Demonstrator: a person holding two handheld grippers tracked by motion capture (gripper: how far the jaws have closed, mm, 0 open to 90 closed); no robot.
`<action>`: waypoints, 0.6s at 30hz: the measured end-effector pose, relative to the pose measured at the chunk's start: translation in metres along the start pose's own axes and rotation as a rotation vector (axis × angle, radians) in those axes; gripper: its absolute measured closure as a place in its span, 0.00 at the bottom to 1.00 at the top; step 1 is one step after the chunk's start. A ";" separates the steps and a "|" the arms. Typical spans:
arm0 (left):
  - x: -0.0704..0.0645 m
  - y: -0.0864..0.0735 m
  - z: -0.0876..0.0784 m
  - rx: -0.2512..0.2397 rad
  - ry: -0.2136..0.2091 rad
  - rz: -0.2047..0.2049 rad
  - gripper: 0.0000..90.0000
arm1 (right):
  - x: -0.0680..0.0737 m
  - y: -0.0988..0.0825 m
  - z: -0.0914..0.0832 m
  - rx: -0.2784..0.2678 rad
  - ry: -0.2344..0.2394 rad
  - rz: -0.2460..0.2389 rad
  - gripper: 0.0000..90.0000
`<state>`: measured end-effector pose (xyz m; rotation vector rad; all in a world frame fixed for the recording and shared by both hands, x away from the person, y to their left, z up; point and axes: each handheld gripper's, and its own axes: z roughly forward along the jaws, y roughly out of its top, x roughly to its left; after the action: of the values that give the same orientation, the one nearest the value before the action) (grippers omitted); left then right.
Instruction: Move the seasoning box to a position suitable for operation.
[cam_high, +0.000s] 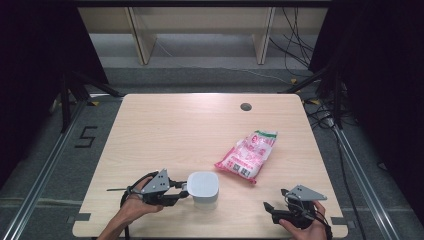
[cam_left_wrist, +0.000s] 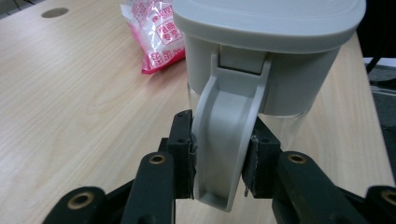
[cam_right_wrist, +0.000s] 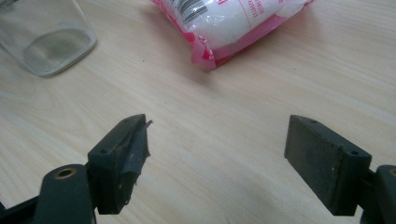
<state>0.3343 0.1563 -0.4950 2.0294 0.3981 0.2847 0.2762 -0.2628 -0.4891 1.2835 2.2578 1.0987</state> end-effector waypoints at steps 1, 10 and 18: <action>0.000 0.000 0.000 0.000 0.000 0.000 0.76 | 0.000 0.000 0.000 -0.002 0.003 0.001 0.25; 0.004 -0.001 0.006 -0.028 0.112 -0.041 0.78 | -0.002 0.001 0.000 -0.012 -0.008 -0.043 0.25; 0.010 -0.001 0.006 -0.024 0.135 -0.060 0.79 | -0.003 0.000 0.000 -0.013 -0.007 -0.043 0.25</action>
<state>0.3451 0.1560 -0.4981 1.9769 0.5365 0.3892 0.2777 -0.2649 -0.4890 1.2258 2.2581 1.0907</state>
